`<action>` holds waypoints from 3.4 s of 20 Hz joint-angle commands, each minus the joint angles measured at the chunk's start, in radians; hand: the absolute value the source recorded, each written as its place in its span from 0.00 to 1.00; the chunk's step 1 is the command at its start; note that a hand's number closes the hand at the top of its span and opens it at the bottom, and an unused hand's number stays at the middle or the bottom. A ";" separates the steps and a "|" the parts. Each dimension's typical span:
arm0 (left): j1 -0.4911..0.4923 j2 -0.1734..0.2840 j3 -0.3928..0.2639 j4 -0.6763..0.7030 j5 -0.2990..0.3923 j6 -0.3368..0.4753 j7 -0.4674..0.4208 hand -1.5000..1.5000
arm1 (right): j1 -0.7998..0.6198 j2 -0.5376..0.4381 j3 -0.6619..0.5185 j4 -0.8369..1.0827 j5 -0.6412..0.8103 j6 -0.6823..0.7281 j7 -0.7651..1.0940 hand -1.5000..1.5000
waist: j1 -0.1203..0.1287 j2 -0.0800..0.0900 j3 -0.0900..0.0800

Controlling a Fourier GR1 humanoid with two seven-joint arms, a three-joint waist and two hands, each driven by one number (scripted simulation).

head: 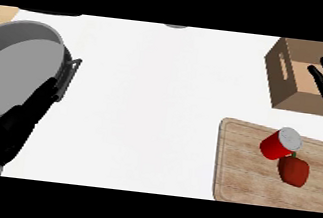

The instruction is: Pick the bell pepper from the cutting board and place it in the cardboard box

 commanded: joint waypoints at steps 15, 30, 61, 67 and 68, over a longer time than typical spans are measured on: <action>-0.145 -0.067 -0.090 -0.009 -0.103 -0.046 -0.093 0.50 | 0.481 -0.131 0.109 0.258 0.876 -0.628 0.228 0.00 | -0.088 0.000 -0.022; -0.233 -0.129 -0.132 0.060 -0.136 -0.078 -0.086 0.50 | 0.517 -0.070 0.327 -0.367 1.234 -0.072 1.093 0.00 | -0.032 -0.010 -0.018; -0.191 -0.312 -0.027 0.068 -0.315 -0.171 -0.044 0.50 | 0.260 0.267 0.194 -0.166 1.419 0.215 1.162 0.00 | -0.027 -0.014 -0.008; -0.274 -0.340 0.075 0.236 -0.315 -0.277 -0.116 0.50 | 0.289 0.288 0.145 -0.109 1.385 0.199 1.070 0.00 | -0.032 -0.013 -0.008; -0.223 -0.349 0.041 0.103 -0.333 -0.251 -0.027 0.50 | 0.221 0.299 0.127 -0.069 1.376 0.234 1.089 0.00 | -0.027 -0.014 -0.008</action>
